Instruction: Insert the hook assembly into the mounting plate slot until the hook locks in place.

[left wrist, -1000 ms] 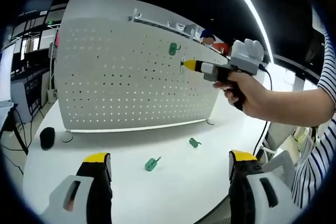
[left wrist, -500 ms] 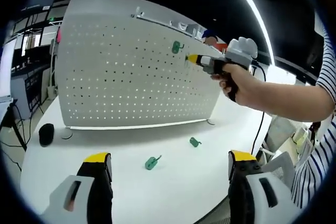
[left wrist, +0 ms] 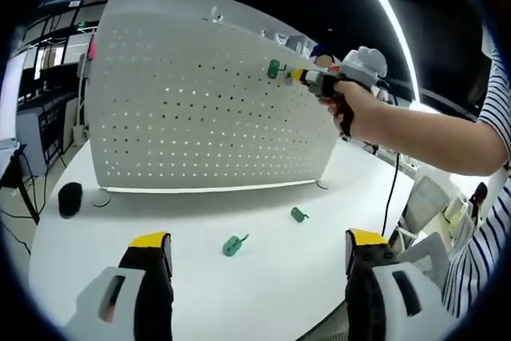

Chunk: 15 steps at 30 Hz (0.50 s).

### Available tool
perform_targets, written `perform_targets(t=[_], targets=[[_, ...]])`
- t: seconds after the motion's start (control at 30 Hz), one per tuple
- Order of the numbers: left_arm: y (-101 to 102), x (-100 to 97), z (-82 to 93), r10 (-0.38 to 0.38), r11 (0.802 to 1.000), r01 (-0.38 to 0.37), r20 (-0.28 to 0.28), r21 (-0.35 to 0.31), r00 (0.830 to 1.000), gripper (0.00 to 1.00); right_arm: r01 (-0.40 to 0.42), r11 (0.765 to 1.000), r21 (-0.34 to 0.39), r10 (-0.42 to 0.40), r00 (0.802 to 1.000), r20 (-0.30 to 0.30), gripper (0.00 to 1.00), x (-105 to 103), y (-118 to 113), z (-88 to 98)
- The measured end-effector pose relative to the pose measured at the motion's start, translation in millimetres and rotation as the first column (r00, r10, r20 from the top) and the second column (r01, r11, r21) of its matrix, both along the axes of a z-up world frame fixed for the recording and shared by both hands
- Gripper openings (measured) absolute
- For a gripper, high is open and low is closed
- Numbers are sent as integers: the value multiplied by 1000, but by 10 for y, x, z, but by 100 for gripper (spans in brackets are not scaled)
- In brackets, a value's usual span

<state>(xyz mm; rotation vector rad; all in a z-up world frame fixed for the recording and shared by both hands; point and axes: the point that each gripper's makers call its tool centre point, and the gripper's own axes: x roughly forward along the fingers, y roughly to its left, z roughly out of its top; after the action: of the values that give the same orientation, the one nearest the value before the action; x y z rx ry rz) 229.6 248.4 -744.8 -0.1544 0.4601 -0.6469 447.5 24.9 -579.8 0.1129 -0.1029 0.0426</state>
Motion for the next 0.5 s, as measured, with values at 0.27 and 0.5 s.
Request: perform_targets(t=[0.27, 0.5], targets=[[33, 26, -16, 13, 1000, -14, -12, -16, 1000, 91, 35, 999, -5, -35, 999, 29, 0, -7, -48, 94], [67, 56, -32, 18, 1000, -18, -15, -9, 1000, 90, 52, 999, 6, -52, 998, 24, 0, 4, -45, 78]])
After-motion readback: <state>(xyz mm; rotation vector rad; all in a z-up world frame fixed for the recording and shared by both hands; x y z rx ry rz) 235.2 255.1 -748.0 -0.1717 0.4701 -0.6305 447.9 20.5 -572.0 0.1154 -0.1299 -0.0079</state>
